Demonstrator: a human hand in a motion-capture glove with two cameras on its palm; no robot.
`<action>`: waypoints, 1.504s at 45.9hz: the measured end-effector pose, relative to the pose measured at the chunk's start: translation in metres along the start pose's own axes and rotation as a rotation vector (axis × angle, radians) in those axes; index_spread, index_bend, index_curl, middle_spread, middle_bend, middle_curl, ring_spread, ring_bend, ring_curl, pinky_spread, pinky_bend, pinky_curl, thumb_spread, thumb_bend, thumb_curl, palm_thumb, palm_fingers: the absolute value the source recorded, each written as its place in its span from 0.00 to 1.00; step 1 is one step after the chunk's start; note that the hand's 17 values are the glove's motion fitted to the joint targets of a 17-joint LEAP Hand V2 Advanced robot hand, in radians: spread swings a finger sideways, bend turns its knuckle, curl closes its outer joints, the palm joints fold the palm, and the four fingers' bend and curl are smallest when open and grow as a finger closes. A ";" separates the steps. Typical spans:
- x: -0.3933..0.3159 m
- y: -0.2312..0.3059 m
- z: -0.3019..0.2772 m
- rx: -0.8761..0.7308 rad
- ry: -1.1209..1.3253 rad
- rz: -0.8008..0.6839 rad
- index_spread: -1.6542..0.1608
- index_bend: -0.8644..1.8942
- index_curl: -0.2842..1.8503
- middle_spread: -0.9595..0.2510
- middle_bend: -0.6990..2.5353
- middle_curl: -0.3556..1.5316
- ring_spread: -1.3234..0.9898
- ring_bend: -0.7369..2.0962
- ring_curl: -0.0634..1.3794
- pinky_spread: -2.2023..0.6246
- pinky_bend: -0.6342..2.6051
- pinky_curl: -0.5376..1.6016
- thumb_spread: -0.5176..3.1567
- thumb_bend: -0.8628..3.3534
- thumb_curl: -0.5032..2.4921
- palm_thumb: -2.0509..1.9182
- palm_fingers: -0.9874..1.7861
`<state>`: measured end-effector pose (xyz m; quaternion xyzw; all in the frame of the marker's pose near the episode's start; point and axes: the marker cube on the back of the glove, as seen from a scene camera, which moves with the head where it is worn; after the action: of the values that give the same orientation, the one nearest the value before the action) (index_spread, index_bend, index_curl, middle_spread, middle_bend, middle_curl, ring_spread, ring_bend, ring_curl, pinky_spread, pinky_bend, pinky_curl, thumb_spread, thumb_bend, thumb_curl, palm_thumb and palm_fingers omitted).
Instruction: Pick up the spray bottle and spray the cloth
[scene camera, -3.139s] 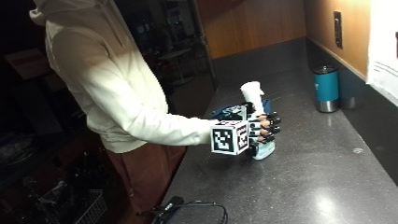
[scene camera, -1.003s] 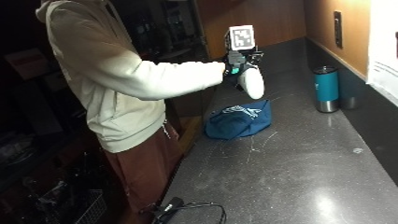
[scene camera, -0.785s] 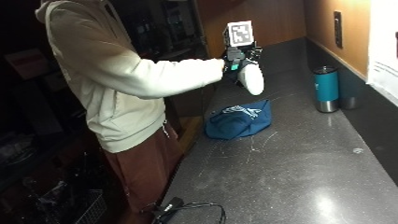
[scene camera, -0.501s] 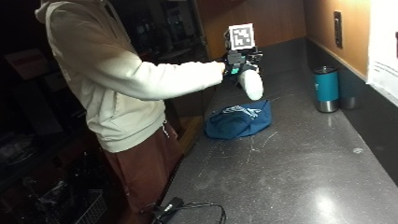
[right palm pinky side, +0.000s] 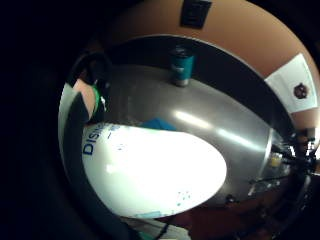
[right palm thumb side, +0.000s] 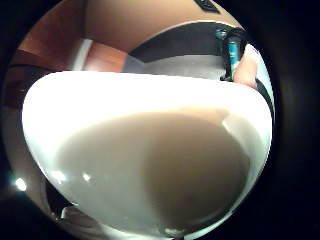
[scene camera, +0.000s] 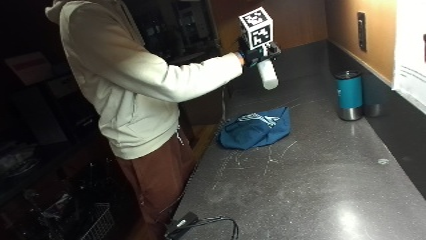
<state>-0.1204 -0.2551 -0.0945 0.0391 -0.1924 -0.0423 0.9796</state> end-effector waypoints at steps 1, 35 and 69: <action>-0.004 -0.003 0.005 0.014 -0.057 0.002 0.79 0.38 0.38 0.65 0.33 0.45 0.48 0.40 0.35 0.69 0.29 0.43 0.19 0.20 0.42 0.77 0.80; -0.096 -0.033 0.255 0.094 -0.742 0.180 0.79 0.37 0.35 0.66 0.31 0.44 0.49 0.40 0.35 0.70 0.31 0.43 0.22 0.20 0.42 0.77 0.78; -0.090 -0.057 0.267 0.194 -0.781 0.149 0.77 0.36 0.32 0.68 0.28 0.43 0.50 0.37 0.32 0.72 0.30 0.43 0.31 0.19 0.38 0.75 0.70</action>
<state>-0.3087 -0.3189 0.1127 0.0985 -0.5551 0.0357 0.8252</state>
